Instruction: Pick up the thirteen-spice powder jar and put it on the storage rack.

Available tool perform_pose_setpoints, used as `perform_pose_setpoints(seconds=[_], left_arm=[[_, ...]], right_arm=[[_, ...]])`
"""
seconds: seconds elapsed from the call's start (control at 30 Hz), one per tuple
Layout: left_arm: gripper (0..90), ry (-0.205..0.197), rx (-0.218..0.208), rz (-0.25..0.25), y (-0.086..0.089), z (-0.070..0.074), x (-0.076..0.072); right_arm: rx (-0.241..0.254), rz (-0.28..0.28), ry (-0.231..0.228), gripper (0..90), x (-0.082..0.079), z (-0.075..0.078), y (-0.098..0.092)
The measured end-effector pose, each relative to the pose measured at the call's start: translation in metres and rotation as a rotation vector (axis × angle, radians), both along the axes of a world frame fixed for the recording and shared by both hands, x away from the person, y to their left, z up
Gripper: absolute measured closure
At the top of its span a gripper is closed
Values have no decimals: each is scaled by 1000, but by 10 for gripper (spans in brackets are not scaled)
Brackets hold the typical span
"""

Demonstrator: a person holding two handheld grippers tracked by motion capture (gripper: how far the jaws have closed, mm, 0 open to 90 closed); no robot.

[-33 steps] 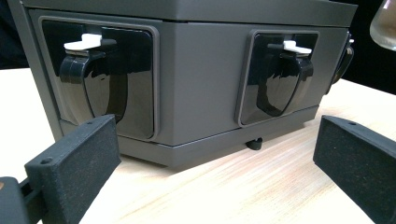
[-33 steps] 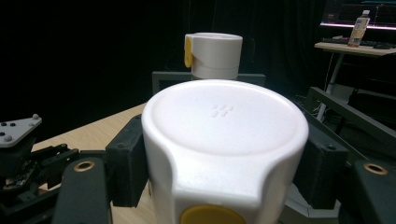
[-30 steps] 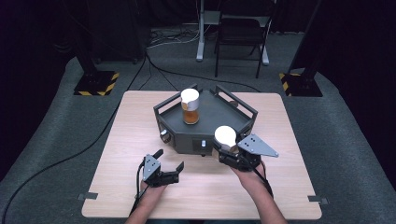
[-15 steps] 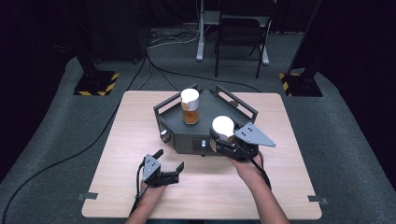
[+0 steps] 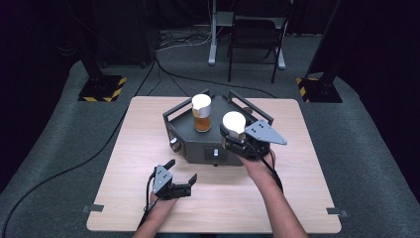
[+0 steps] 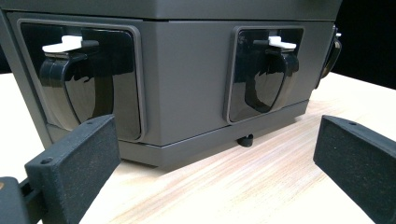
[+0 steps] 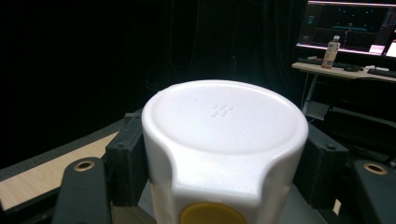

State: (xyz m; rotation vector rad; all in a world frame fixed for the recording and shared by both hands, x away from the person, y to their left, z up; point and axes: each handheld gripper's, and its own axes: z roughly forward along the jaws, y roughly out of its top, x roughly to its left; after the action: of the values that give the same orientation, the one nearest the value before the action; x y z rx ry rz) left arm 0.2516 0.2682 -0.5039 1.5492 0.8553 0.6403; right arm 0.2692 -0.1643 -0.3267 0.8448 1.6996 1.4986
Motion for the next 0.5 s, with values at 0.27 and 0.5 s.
perform_pose_setpoints(seconds=[0.27,0.5], left_arm=[[2,2,-11,-1,1,-1,0],[2,5,-21,2,2,-1,0]], right_arm=[[2,-33,-4,295,8,3,11],[7,-57,-30,295,18,4,13]])
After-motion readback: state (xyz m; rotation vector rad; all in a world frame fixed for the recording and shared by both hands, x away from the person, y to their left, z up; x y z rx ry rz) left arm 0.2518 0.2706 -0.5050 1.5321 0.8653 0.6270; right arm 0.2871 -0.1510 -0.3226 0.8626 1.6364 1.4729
